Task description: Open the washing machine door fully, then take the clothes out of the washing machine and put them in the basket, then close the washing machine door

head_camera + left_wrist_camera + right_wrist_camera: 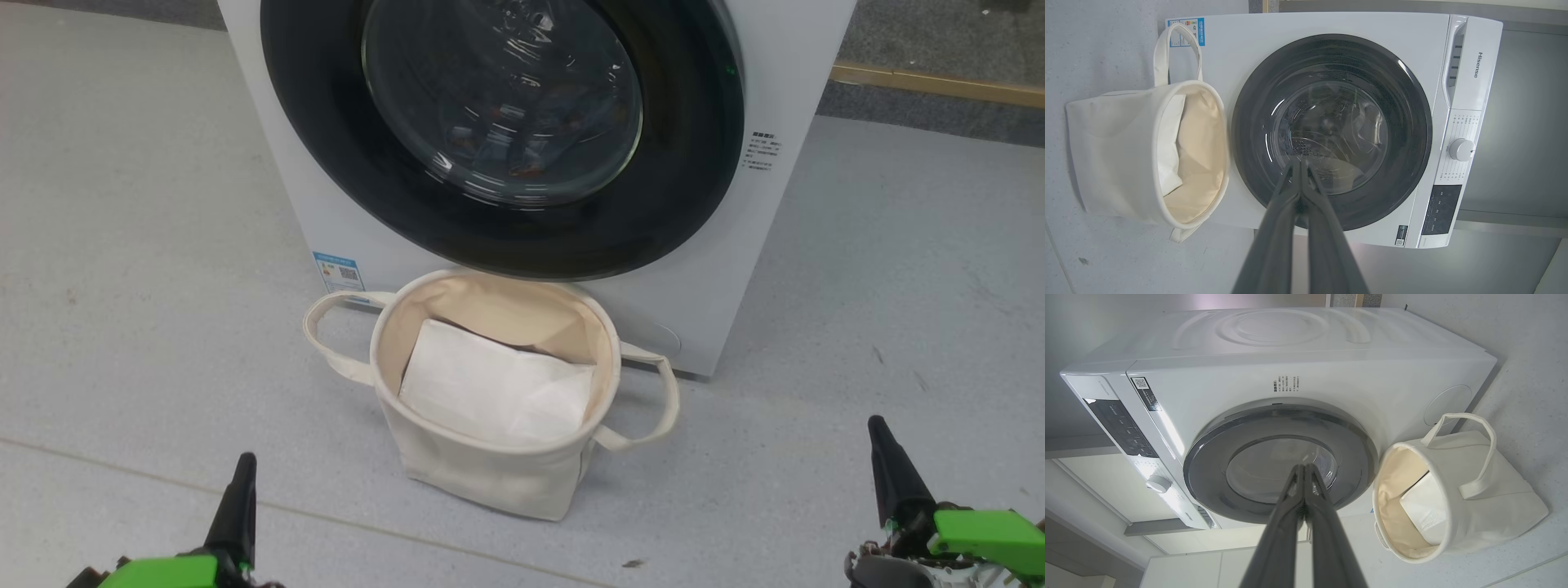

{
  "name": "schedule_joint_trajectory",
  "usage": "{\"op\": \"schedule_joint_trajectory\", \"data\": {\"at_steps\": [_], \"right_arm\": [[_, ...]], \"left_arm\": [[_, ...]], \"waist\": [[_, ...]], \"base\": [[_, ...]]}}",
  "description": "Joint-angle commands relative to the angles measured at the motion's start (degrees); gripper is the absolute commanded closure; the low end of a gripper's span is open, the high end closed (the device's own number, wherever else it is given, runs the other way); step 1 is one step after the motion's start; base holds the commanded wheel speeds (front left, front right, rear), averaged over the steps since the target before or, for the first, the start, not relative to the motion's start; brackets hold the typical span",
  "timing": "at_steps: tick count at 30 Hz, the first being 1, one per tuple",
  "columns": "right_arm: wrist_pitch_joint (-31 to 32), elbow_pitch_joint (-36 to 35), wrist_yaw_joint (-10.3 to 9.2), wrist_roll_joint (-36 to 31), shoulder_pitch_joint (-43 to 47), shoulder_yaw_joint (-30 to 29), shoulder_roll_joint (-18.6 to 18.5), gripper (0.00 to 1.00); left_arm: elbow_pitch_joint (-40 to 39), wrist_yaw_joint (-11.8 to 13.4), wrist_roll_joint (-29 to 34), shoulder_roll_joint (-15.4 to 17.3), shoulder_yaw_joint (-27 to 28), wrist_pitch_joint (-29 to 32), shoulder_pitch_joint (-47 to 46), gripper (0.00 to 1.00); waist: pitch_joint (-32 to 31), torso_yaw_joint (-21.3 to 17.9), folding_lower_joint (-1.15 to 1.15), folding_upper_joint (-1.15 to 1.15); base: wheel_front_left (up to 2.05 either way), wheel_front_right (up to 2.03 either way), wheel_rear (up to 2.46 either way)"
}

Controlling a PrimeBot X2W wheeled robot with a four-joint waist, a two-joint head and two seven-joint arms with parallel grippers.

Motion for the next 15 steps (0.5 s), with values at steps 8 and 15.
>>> {"op": "schedule_joint_trajectory", "data": {"at_steps": [8,15], "right_arm": [[0.41,-1.78,0.01,-0.17,-2.88,1.15,-0.38,1.00],[0.41,-1.78,0.01,-0.17,-2.88,1.16,-0.38,1.00]], "left_arm": [[-2.11,-0.40,-0.19,0.36,1.94,0.45,-2.54,1.00],[-2.11,-0.40,-0.19,0.36,1.94,0.45,-2.54,1.00]], "waist": [[0.00,0.00,0.00,0.00],[0.00,0.00,0.00,0.00]], "base": [[0.00,0.00,0.00],[0.00,0.00,0.00]]}}
